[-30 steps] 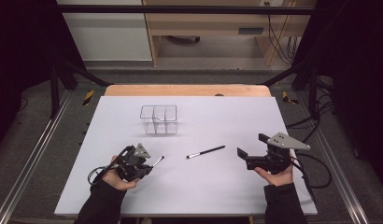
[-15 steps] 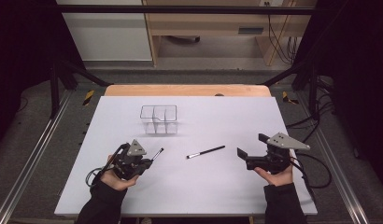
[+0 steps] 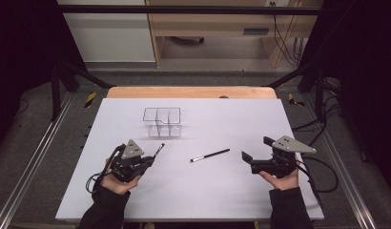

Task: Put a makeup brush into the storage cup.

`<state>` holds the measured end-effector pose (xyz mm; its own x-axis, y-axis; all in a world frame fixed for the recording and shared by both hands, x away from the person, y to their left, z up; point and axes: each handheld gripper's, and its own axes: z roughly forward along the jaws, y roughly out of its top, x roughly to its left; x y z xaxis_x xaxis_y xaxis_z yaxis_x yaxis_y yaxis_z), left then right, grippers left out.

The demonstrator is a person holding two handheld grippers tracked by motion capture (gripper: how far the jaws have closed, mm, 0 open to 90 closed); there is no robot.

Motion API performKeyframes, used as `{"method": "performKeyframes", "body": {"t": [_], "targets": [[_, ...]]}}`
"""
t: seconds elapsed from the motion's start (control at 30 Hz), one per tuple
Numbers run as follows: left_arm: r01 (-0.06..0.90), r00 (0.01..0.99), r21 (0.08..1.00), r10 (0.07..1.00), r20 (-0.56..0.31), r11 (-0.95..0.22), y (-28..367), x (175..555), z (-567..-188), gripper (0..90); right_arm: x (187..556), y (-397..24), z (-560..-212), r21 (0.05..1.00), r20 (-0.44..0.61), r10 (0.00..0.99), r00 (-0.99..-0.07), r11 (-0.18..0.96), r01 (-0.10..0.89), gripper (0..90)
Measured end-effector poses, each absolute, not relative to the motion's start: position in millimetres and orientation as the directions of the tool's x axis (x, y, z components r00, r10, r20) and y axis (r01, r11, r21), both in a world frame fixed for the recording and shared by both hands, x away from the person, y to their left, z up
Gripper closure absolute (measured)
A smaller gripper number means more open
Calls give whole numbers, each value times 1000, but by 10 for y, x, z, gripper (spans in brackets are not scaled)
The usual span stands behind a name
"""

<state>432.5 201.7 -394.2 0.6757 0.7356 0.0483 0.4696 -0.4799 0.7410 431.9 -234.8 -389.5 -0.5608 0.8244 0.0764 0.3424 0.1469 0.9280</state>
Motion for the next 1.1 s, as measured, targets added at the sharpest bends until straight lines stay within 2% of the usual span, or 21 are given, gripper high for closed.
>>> {"method": "performKeyframes", "body": {"t": [0.5,1.1], "targets": [[413,618,834,785,37,-365,2093,4266,-3848,832,4322,-2342,-3902,927,74,825,-560,150,343,27],[360,587,888,809,21,-284,2101,4289,-3738,832,4322,-2334,-3905,927,79,824,-561,146,346,26]]}}
